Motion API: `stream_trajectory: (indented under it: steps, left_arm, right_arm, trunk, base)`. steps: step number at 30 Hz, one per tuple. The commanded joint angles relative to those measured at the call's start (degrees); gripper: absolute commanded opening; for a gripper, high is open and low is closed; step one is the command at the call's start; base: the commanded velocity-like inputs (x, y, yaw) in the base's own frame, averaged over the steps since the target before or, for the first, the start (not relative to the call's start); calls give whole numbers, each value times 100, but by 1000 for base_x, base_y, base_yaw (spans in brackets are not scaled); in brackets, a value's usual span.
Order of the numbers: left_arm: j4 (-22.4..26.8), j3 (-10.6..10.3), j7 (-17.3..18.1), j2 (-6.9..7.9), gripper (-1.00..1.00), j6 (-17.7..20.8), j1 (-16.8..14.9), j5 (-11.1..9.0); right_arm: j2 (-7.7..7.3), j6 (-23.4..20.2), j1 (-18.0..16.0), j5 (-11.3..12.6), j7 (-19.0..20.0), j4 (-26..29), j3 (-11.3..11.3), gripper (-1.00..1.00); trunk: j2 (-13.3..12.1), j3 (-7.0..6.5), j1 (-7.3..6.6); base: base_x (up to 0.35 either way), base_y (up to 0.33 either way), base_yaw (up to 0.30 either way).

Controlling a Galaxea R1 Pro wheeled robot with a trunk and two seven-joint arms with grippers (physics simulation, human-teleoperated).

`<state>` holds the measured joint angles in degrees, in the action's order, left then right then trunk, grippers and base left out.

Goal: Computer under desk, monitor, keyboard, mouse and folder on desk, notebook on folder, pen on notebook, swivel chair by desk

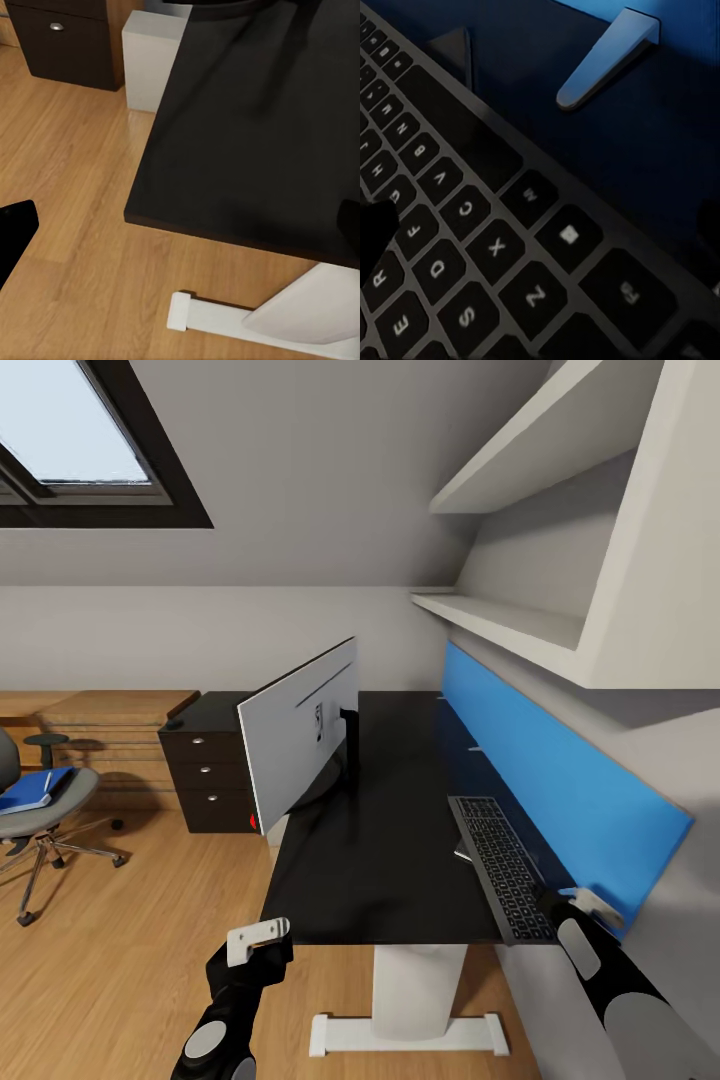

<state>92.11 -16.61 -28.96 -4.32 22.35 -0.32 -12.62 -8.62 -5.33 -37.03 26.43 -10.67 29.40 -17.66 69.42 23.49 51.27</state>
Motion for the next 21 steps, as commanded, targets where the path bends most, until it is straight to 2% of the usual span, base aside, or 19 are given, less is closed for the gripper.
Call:
stream_trajectory:
  steps: [1, 21]
  left_arm:
    - [8, -8, -44, 1, 100, 15, -3, -48]
    - [8, -8, -46, 1, 100, 15, -3, -48]
  right_arm:
    - [-1, -33, -3, 39, -69, 13, 4, 100]
    - [-16, -83, -5, 10, -296, 14, 8, 100]
  trunk:
    - [4, 6, 0]
    - [4, 6, 0]
  base:
    - [0, 0, 0]
    - [0, 0, 0]
